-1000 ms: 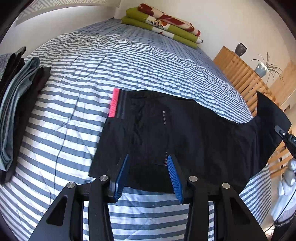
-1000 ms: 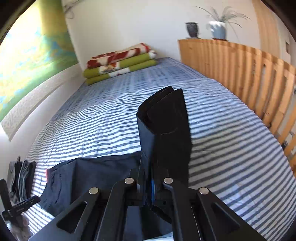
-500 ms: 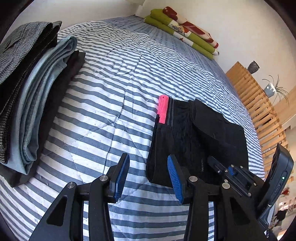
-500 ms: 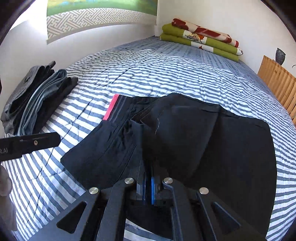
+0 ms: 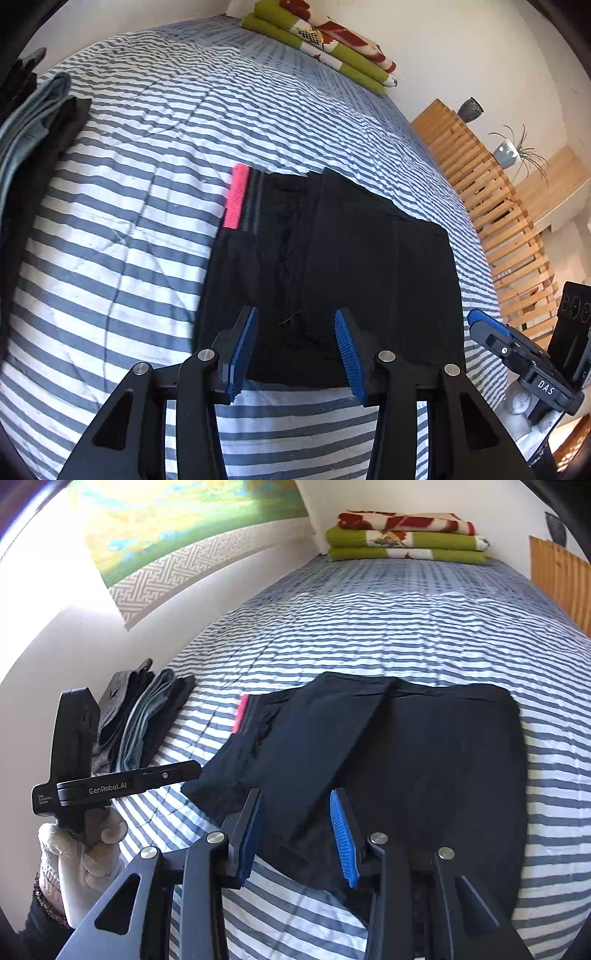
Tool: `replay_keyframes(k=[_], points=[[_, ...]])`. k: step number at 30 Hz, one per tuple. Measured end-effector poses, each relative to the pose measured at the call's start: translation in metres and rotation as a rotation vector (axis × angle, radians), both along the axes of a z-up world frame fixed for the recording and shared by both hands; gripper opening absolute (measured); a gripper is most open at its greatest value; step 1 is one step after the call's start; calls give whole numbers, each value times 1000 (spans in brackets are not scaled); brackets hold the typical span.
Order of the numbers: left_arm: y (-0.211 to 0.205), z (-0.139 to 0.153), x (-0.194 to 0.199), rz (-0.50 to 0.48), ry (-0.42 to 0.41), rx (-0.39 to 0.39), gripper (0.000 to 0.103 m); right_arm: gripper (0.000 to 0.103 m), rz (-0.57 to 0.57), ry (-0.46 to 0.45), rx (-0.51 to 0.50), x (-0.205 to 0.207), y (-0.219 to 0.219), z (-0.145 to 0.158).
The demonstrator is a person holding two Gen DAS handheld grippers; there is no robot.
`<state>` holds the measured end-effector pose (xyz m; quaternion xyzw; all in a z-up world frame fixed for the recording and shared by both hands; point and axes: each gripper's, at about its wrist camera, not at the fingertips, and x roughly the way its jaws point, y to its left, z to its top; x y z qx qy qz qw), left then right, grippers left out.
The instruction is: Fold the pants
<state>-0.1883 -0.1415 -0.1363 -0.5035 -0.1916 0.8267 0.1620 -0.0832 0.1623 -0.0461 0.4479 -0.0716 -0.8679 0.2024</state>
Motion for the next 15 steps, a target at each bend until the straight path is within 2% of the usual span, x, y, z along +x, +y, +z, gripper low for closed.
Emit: replay_keyframes(k=[4, 7, 12, 13, 14, 15], points=[[24, -15, -14, -31, -39, -9, 51, 34, -79, -23, 104, 9, 37, -7], [38, -30, -22, -27, -67, -82, 51, 34, -121, -41, 208, 15, 54, -18], [58, -33, -23, -34, -51, -181, 51, 33, -151, -53, 288, 24, 78, -29], [61, -33, -21, -39, -44, -197, 38, 33, -152, -58, 295, 26, 82, -31], [63, -34, -22, -40, -47, -213, 30, 33, -159, -64, 304, 27, 86, -33], [63, -34, -22, -33, -44, -216, 27, 34, -166, -73, 309, 27, 90, -36]])
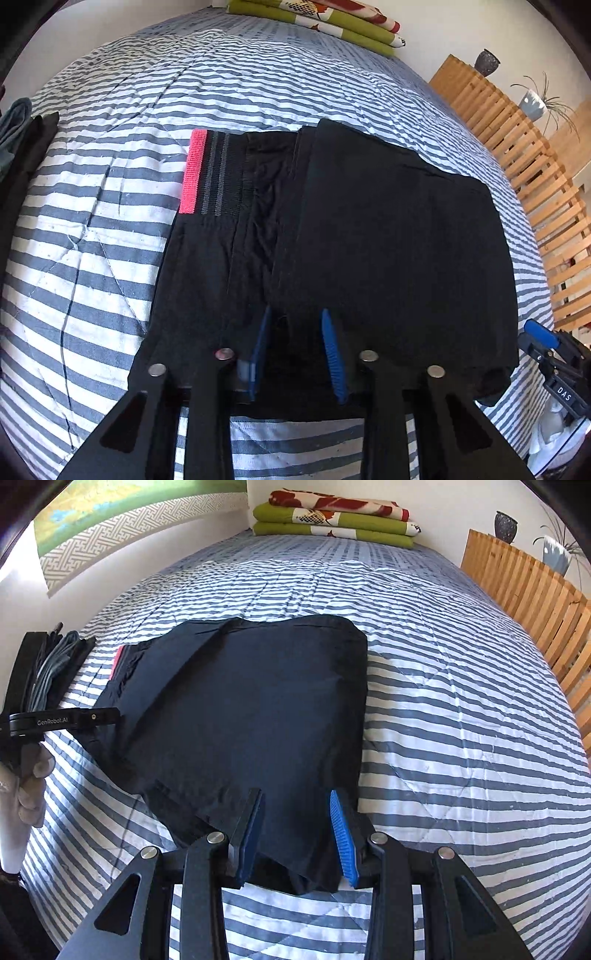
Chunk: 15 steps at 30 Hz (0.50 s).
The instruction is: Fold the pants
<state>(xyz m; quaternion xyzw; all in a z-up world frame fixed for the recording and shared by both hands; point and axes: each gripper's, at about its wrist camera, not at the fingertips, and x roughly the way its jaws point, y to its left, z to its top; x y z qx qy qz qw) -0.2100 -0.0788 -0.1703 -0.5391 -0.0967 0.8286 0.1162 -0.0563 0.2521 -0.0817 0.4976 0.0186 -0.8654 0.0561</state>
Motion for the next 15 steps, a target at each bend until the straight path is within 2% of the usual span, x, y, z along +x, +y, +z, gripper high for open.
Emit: replay_keyframes(k=[5, 9, 13, 15], points=[[-13, 5, 2, 32, 7, 59, 10, 33, -35, -48, 24, -8, 11, -19], [-17, 12, 13, 33, 12, 93, 7, 33, -59, -86, 77, -15, 17, -36], [-10, 9, 25, -2, 13, 60, 8, 34, -76, -76, 163, -20, 19, -40], [-8, 3, 24, -16, 11, 36, 9, 34, -71, -80, 169, -21, 20, -41]])
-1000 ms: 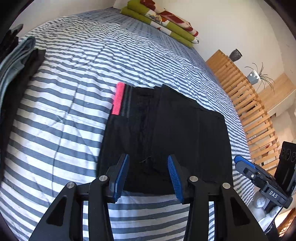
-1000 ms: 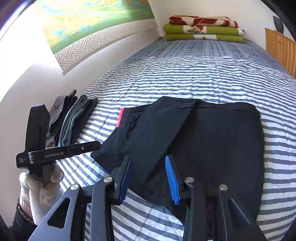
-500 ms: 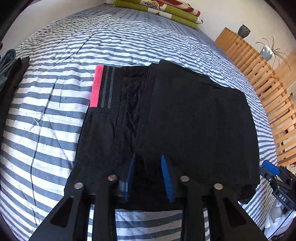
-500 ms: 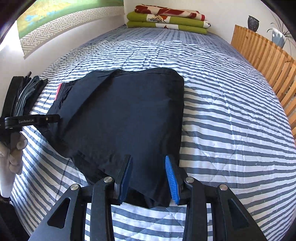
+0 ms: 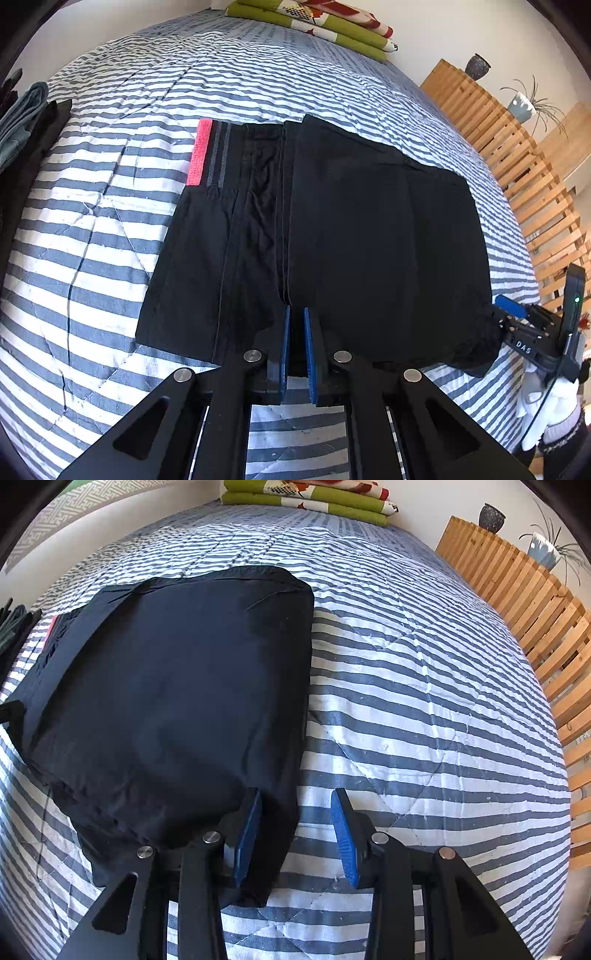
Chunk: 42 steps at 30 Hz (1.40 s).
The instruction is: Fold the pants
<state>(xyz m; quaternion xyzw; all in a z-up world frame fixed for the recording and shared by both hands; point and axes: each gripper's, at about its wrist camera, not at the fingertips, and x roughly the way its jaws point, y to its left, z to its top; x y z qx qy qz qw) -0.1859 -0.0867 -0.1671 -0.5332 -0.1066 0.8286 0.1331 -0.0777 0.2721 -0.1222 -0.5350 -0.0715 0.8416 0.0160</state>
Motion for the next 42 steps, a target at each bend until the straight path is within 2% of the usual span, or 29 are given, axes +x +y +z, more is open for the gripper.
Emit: replay_keyframes(k=[4, 9, 12, 14, 16, 18, 20, 21, 23, 24, 25, 27, 30, 31, 33, 37, 39, 42], points=[[-3, 1, 2, 6, 4, 3, 9, 34, 22, -3, -11, 2, 0, 9], [-14, 7, -1, 58, 10, -39, 9, 36, 54, 118, -90, -3, -1, 50], [-14, 22, -2, 77, 39, -16, 27, 36, 45, 170, -123, -28, -5, 62], [-1, 34, -1, 43, 98, -6, 27, 33, 25, 162, -165, -52, -7, 60], [19, 39, -1, -23, 122, 56, 26, 25, 3, 146, -191, -76, -9, 54], [38, 31, -8, -84, 90, 106, 26, 23, -7, 125, -204, -95, -11, 46], [54, 15, -18, -97, 51, 129, 26, 23, -19, 108, -231, -111, -10, 38], [61, 5, -22, -99, 27, 105, 26, 23, -27, 104, -241, -117, -9, 35], [67, -10, -23, -90, 12, 7, 21, 23, -39, 95, -249, -126, -6, 26], [66, -16, -23, -81, 7, -19, 9, 23, -44, 85, -243, -130, -5, 20], [62, -19, -22, -70, 10, -18, 2, 22, -51, 72, -220, -135, -3, 13], [52, -20, -24, -61, -6, 42, 2, 20, -47, 43, -194, -143, 1, -3], [43, -19, -21, -36, -9, 85, 1, 20, -23, 47, -167, -142, -2, 1], [43, -19, -19, -35, -9, 93, 1, 20, -33, 45, -177, -140, -2, 5], [47, -15, -16, -64, -6, 85, 1, 20, -18, 60, -263, -132, -7, 21], [47, -14, -12, -84, -6, 83, 2, 23, 102, 105, -310, -126, -55, 46], [45, -18, -17, -76, -20, 107, 1, 23, 146, 95, -323, -133, -82, 44], [42, -19, -16, -88, -17, 99, 1, 23, 172, 76, -321, -143, -115, 30]])
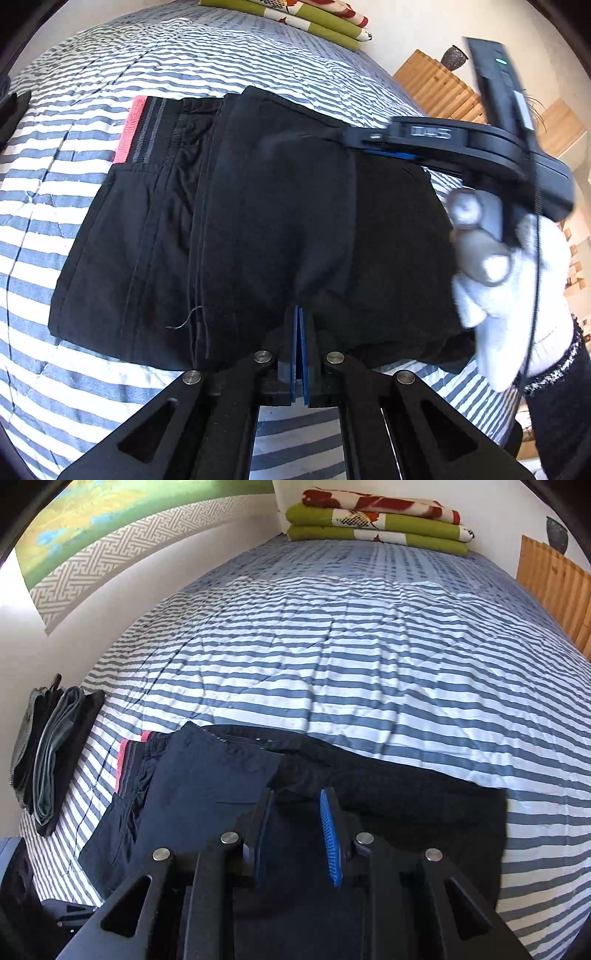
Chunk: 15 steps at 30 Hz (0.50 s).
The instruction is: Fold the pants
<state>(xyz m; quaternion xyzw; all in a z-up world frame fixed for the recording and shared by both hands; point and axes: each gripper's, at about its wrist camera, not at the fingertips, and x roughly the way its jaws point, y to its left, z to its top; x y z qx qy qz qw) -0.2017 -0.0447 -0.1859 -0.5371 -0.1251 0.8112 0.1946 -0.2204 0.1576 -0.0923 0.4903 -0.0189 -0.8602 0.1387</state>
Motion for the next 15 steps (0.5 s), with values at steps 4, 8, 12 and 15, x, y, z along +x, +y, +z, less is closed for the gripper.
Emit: replay_keyframes(k=[4, 8, 12, 15], points=[[-8, -1, 0, -11, 0, 4, 1, 24, 6, -24, 71, -13, -25, -29], [-16, 10, 3, 5, 22, 13, 2, 23, 12, -34, 56, -13, -21, -23], [-11, 19, 1, -21, 54, 55, 2, 24, 5, -50, -77, 27, 11, 9], [10, 22, -1, -67, 68, 72, 2, 24, 5, -66, -104, 76, 33, 13]])
